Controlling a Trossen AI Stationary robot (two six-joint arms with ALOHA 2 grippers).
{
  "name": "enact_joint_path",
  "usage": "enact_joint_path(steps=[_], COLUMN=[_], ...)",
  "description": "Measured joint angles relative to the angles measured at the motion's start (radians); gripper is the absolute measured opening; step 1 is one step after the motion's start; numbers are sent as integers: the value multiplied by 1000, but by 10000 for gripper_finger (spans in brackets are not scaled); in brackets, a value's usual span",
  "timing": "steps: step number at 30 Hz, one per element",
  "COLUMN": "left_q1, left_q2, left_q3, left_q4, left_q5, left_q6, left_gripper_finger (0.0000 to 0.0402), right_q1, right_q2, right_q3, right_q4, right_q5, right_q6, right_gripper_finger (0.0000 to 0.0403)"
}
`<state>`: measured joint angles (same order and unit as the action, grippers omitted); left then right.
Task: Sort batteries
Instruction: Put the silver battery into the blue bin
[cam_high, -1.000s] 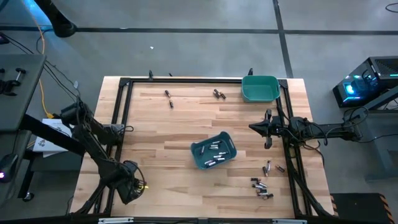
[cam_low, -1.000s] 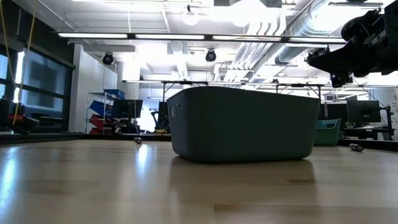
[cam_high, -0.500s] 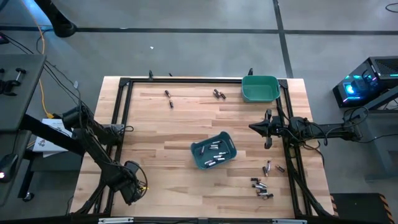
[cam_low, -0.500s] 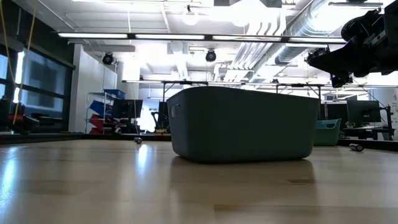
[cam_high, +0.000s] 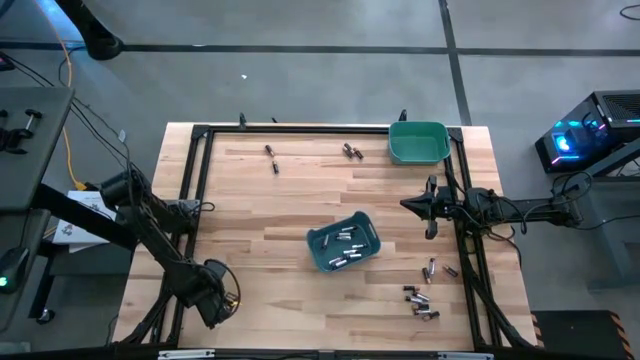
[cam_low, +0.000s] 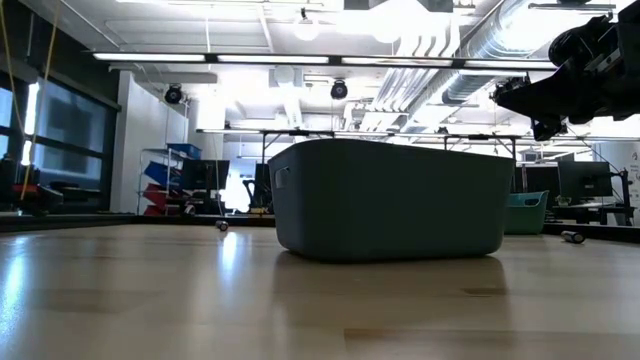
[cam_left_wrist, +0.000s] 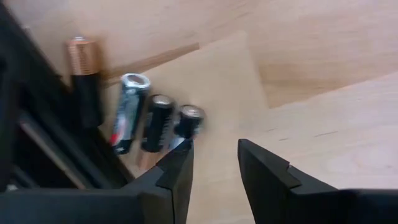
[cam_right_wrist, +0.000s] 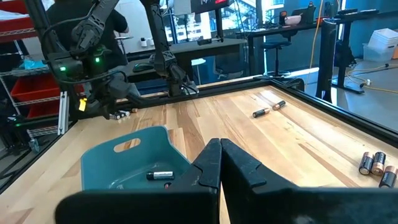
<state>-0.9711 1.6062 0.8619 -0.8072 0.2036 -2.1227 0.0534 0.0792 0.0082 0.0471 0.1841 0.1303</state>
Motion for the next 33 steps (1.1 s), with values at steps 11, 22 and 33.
enact_joint_path(steps=[11, 22, 33], left_q1=[2, 11, 64], left_q2=[3, 2, 6], left_q3=[2, 3, 79], left_q4=[49, 37, -114], left_q5=[5, 36, 51], left_q6=[-15, -70, 48], left_gripper_finger=[111, 111, 56], right_q1=[0, 0, 0], right_q2=[2, 0, 0], right_q3=[0, 0, 0], right_q4=[0, 0, 0], right_q5=[0, 0, 0], right_q6=[0, 0, 0], right_gripper_finger=[0, 0, 0])
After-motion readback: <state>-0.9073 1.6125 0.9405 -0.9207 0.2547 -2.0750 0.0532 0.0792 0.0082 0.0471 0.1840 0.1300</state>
